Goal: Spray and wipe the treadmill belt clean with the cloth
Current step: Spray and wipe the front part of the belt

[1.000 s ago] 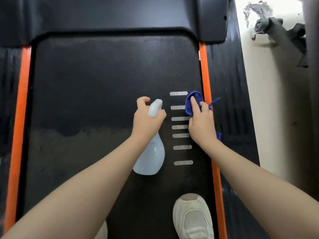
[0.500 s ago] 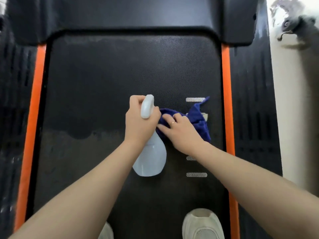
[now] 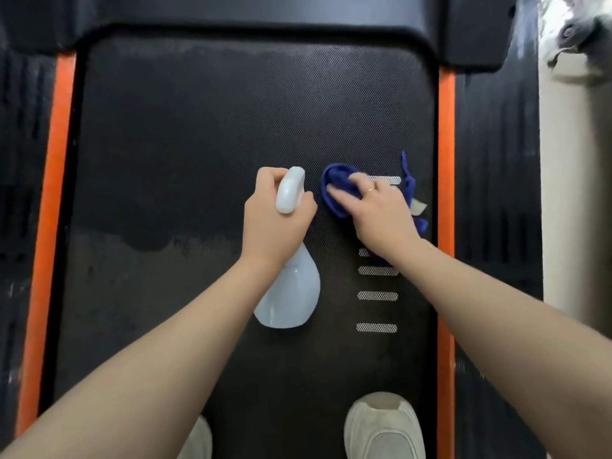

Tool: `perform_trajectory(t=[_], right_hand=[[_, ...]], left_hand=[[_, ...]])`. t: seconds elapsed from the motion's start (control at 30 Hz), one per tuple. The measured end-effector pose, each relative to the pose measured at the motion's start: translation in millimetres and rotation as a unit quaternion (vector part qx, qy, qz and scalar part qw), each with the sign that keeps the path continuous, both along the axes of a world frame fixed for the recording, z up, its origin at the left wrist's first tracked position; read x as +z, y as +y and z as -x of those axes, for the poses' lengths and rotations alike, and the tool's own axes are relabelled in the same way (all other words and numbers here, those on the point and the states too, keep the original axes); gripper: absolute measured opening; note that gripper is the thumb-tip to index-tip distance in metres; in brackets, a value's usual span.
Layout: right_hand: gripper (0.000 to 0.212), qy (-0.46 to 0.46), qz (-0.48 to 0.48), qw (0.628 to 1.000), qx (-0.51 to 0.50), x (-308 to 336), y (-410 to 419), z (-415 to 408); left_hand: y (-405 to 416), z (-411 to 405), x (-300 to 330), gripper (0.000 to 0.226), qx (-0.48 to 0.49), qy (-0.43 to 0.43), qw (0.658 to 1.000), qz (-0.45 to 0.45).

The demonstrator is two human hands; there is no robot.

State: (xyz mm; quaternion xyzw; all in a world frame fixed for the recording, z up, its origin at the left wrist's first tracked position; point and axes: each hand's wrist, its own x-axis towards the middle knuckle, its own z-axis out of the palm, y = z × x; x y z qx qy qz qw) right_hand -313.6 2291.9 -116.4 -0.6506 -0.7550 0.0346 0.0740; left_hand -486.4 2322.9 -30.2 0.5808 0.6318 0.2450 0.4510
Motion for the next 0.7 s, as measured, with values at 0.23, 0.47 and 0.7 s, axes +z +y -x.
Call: perform_trajectory(t=[0.23,0.47,0.7], right_hand=[[0.039,-0.065,-0.011,0.996,0.055,5.1,-39.9,-4.3],[0.051,-0.088,-0.001,0.989,-0.120,5.3,-53.5,-6.5],[0.053,-0.113,-0.016,0.981,-0.159,8.5,-24.2,-40.8]], left_hand=[[-5.8,-4.9,3.4,0.025,-0.040,0.003,0.999,-0.013],[-9.7,-10.3,6.1,0.027,-0.068,0.015,0.997,-0.018],[-14.4,-14.0,4.5,0.030,-0.082,0.013,0.996,-0.026]])
